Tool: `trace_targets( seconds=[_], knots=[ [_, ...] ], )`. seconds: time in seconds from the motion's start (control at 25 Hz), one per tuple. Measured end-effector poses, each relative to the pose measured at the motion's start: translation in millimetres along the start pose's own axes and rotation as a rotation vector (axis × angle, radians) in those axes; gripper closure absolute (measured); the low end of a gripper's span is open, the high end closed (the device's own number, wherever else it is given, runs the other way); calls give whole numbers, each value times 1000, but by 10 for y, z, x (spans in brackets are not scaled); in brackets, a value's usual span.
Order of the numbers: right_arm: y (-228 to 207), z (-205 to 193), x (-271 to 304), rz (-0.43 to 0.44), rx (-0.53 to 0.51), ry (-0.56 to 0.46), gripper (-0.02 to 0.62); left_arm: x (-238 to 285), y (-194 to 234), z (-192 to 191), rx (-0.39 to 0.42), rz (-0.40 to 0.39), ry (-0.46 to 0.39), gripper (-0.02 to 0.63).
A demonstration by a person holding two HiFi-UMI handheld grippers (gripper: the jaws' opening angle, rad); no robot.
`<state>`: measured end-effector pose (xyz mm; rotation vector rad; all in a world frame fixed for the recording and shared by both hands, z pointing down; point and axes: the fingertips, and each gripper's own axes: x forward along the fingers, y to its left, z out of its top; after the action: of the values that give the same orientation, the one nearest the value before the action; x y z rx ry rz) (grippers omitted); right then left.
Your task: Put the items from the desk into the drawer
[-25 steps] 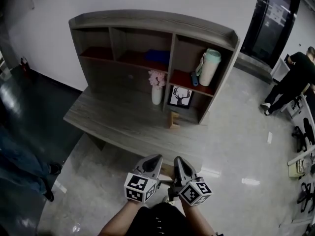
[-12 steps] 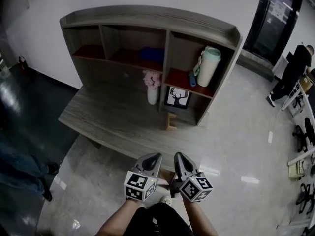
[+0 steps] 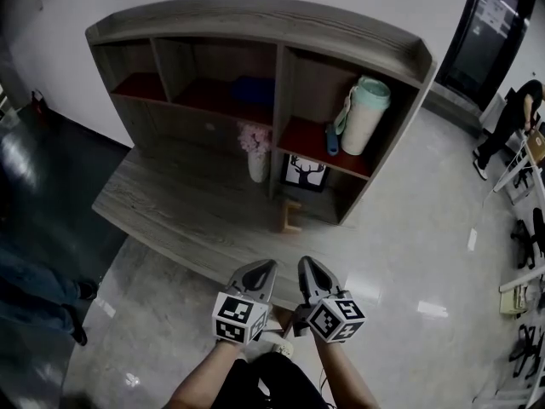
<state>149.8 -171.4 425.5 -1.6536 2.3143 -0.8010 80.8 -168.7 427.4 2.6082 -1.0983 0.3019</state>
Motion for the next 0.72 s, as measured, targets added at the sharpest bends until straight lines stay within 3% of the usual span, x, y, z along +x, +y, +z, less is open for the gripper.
trace_targets(
  seconds=[0.72],
  knots=[
    [-645, -171, 751, -26, -1, 137, 581, 759, 431, -210, -9, 103, 51, 595]
  ],
)
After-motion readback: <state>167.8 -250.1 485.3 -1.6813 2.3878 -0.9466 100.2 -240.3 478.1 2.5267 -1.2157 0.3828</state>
